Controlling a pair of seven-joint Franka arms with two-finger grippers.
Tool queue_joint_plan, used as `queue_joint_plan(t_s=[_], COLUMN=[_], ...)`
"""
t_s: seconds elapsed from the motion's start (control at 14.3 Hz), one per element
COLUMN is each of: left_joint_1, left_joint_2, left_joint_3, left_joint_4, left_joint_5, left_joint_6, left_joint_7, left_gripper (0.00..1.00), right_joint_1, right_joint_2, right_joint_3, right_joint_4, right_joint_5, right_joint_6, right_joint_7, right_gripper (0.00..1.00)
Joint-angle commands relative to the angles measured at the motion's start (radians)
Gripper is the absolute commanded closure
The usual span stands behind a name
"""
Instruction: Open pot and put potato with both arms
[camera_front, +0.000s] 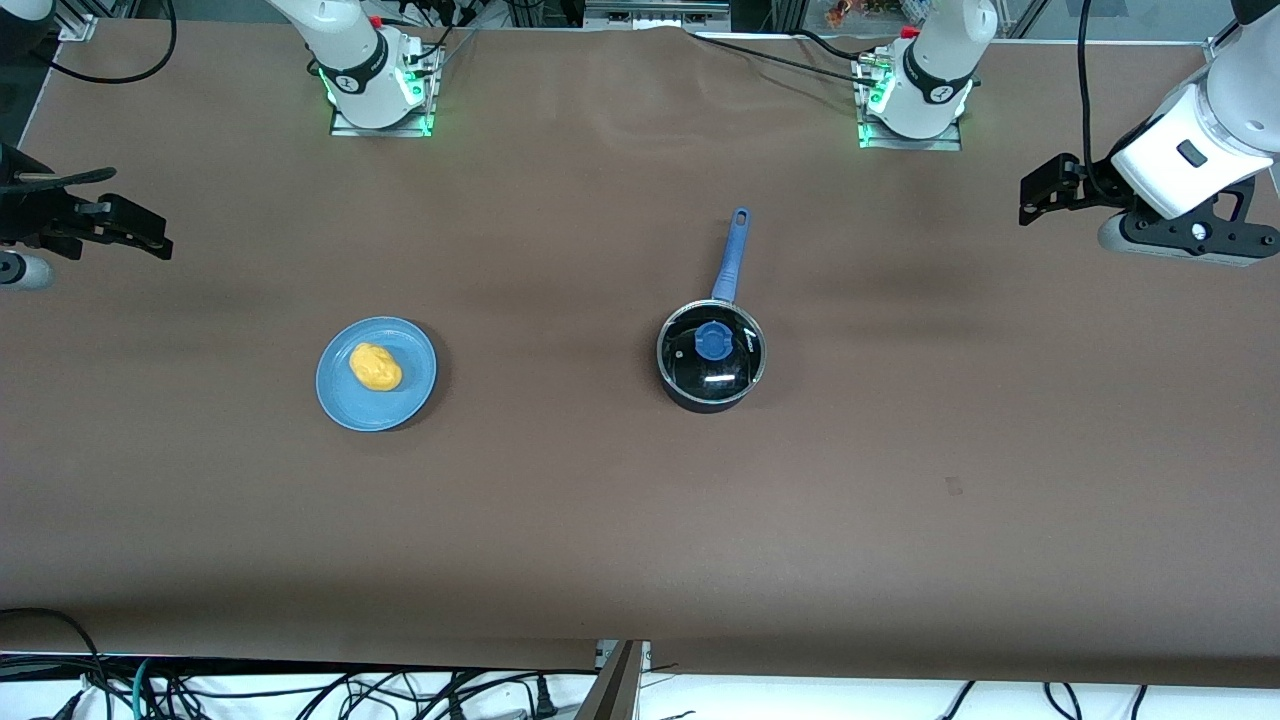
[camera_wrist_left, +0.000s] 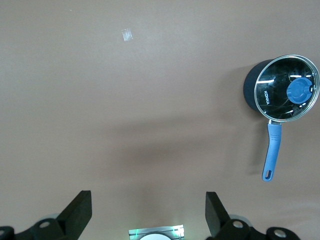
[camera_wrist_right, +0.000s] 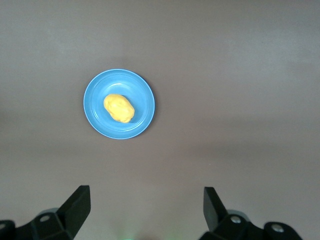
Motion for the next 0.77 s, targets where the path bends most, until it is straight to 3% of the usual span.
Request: queue_joint_plan(t_s=[0.0, 0.49, 0.7], left_joint_1=[-0.003, -0.004, -0.008], left_joint_2=[0.003, 0.011, 0.064], left_joint_3=[-0.006, -0.006, -0.006], left_joint_4=[0.017, 0.016, 0.019], left_joint_5=[0.023, 0.015, 0.016], left_joint_6=[-0.017, -0.031, -0.049], left_joint_7=[0.02, 0.014, 0.017], left_gripper=[0.0, 0.0, 0.0], right_joint_1=[-0.009, -0.01, -0.01], right_joint_2=[-0.006, -0.006, -0.006], right_joint_3=[0.009, 0.007, 0.007], right_joint_4=[0.005, 0.007, 0.007], right_joint_5=[0.006, 0.004, 0.004], right_joint_6=[-0.015, -0.015, -0.015], right_joint_7=[-0.01, -0.01, -0.01], right_gripper=[0.0, 0.0, 0.0])
